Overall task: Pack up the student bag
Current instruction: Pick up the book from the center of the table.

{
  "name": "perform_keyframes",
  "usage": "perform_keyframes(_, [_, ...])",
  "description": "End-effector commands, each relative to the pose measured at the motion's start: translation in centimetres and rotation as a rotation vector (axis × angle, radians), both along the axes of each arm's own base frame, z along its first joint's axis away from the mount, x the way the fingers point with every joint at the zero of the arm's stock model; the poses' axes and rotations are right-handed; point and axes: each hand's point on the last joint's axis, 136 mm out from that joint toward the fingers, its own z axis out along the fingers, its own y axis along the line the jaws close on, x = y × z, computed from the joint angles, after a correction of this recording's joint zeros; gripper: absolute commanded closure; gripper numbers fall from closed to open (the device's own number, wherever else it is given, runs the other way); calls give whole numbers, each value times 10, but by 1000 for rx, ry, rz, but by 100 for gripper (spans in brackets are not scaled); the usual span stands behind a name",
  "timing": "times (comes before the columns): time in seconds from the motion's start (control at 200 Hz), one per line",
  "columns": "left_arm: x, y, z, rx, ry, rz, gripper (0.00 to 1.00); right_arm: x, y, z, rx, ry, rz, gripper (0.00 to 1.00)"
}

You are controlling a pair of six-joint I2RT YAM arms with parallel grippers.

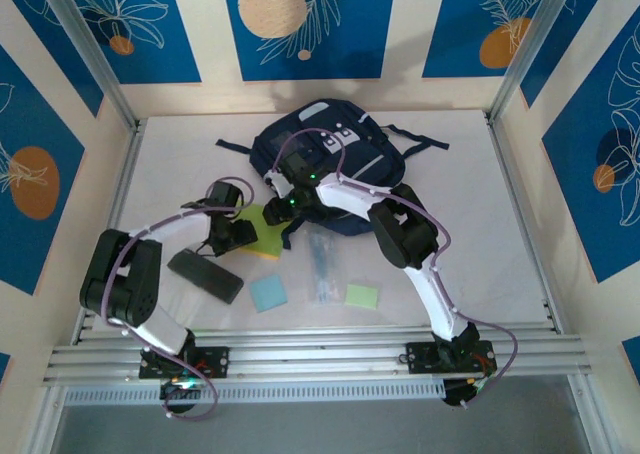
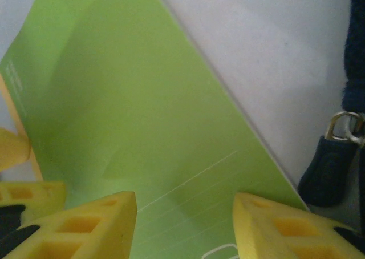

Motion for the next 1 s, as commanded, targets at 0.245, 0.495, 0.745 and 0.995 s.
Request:
perform_keyframes(0.245, [12,22,-18,119,13,-36,35,30,-14,-2,-210,-199,14,50])
perform_keyframes(0.495, [9,25,-20,113,32,-32,34,33,-22,-33,-305,-189,48,47])
perform_keyframes(0.745, [3,35,-20,127,40,-23,34,7,-22,-54,-285,-49,77,47])
perform_keyframes(0.995, [8,53,-14,165,39,-8,34,-52,12,-2,42,208,153,51])
